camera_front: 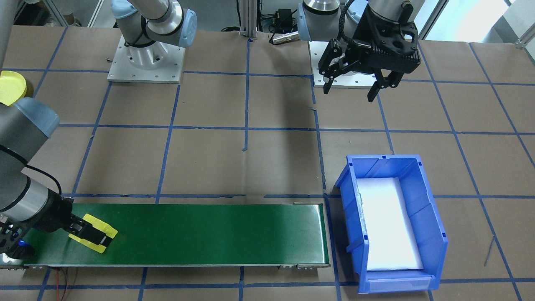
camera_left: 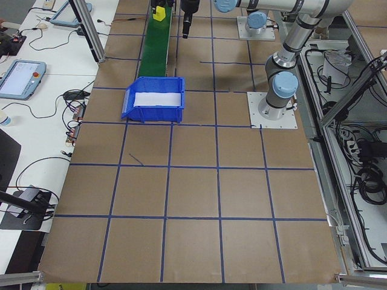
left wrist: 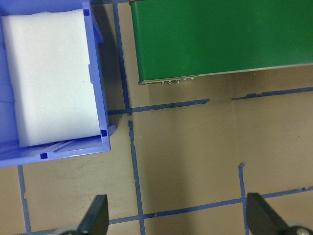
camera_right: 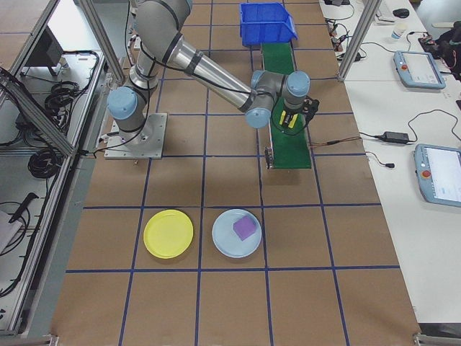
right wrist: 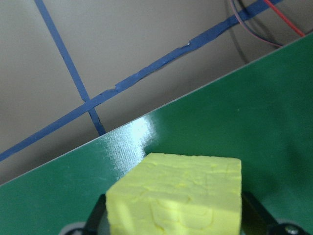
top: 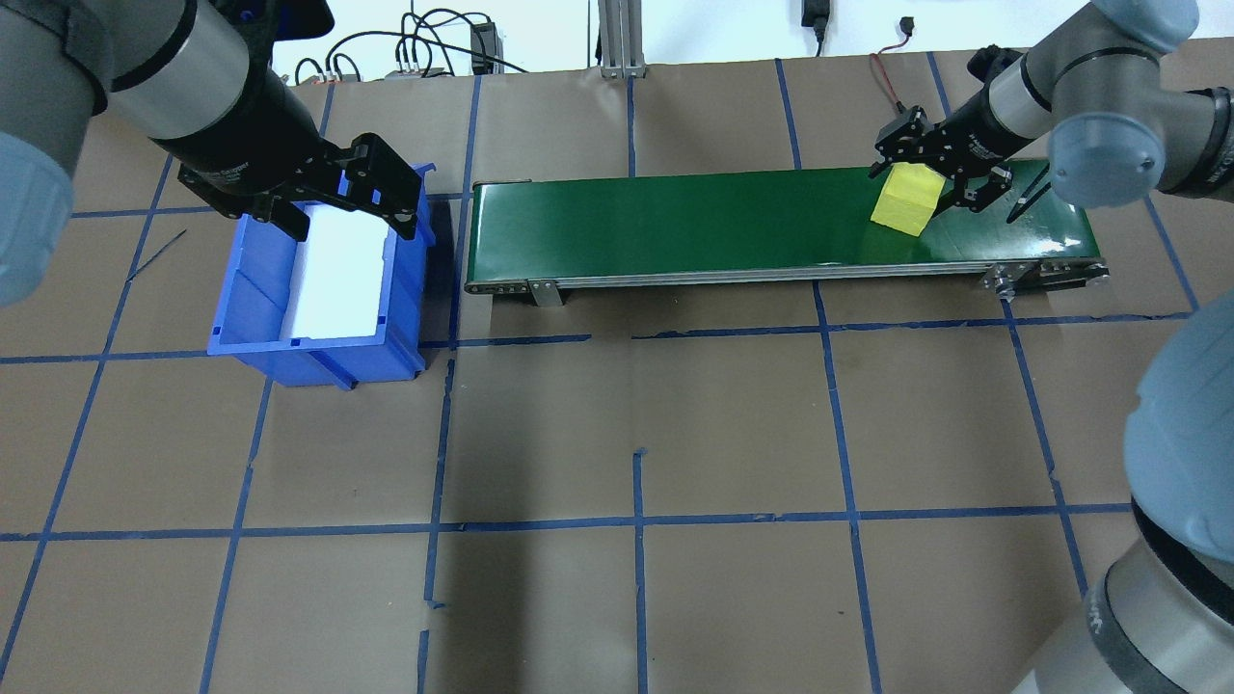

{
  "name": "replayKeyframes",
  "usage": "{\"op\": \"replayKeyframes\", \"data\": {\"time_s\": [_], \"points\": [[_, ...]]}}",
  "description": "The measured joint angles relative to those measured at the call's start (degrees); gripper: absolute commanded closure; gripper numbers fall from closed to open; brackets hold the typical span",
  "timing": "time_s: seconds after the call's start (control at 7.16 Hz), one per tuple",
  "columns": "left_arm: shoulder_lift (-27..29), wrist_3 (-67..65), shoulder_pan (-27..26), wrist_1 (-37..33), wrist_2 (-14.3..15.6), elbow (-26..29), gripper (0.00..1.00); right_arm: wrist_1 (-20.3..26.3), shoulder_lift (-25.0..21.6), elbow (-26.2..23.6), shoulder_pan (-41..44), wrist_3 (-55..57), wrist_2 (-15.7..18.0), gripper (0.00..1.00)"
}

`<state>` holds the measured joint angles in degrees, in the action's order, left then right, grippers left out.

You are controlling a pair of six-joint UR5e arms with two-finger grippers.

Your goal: Move block left to right into plate

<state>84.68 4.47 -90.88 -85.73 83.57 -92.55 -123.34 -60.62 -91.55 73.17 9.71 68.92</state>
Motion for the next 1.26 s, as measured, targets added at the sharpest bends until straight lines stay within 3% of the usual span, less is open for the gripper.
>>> {"op": "replayKeyframes", "data": {"time_s": [0.28, 0.56, 0.84, 0.98, 1.26], "points": [[-0.1, 0.0, 0.0, 0.1, 0.0, 0.1, 0.0, 0.3, -0.7, 0.2, -0.3, -2.2, 1.2, 0.64], [-0.7, 0.0, 0.1, 0.3, 0.2, 0.3, 0.0, 6.0, -5.1, 0.8, -5.2, -16.6, 6.4, 0.64], [-1.4, -0.1, 0.2, 0.7, 0.4, 0.3, 0.0, 15.8, -7.4, 0.3, -18.9, -38.6, 10.7, 0.64], [-1.5, -0.1, 0.2, 0.7, 0.6, 0.3, 0.0, 20.5, -8.1, -1.3, -27.0, -48.6, 14.5, 0.64], [-1.8, 0.7, 0.6, 0.6, 0.7, 0.3, 0.0, 23.8, -11.3, -7.4, -44.1, -65.4, 20.5, 0.62]]}}
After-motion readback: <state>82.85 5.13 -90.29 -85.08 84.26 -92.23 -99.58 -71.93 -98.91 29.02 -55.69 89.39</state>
